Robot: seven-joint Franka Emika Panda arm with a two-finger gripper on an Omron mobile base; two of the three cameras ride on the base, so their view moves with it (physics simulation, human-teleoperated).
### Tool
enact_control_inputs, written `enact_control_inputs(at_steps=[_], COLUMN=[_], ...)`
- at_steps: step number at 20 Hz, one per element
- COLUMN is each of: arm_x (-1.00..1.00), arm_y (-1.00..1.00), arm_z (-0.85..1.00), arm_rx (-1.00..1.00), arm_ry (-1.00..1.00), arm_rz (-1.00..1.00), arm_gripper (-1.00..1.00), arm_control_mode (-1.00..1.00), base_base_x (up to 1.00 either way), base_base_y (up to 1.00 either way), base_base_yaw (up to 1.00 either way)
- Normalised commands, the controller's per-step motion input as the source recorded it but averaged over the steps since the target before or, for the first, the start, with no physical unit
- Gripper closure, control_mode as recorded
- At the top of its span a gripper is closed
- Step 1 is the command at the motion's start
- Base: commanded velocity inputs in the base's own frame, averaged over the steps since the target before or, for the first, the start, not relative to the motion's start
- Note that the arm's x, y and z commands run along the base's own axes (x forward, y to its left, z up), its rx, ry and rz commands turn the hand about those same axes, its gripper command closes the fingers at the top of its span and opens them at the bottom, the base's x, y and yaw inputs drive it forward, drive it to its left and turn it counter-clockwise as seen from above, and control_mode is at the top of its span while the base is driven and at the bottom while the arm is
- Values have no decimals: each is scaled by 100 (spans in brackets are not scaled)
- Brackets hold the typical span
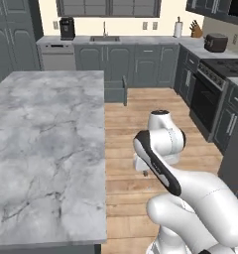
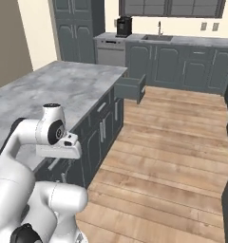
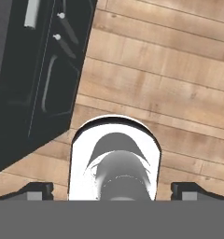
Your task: Pick up the metallic utensils from the counter and place them in the open drawer. Make sure not to pick up any wooden utensils.
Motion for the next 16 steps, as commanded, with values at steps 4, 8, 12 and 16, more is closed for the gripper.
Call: enact_control_inputs(at_steps=[4,8,12,16], arm_x=[0,0,0,0], arm_y=[0,0,0,0], arm_z=[0,0,0,0], arm_rx=[0,0,0,0], arm_ry=[0,0,0,0], arm_rz=[0,0,0,0], arm_gripper=[-100,-100,-100,-100], arm_control_mode=[100,100,100,100], base_base_x=[-100,-100,-99,-53], base_base_y=[0,2,41,91], base_base_yaw=[0,0,0,0])
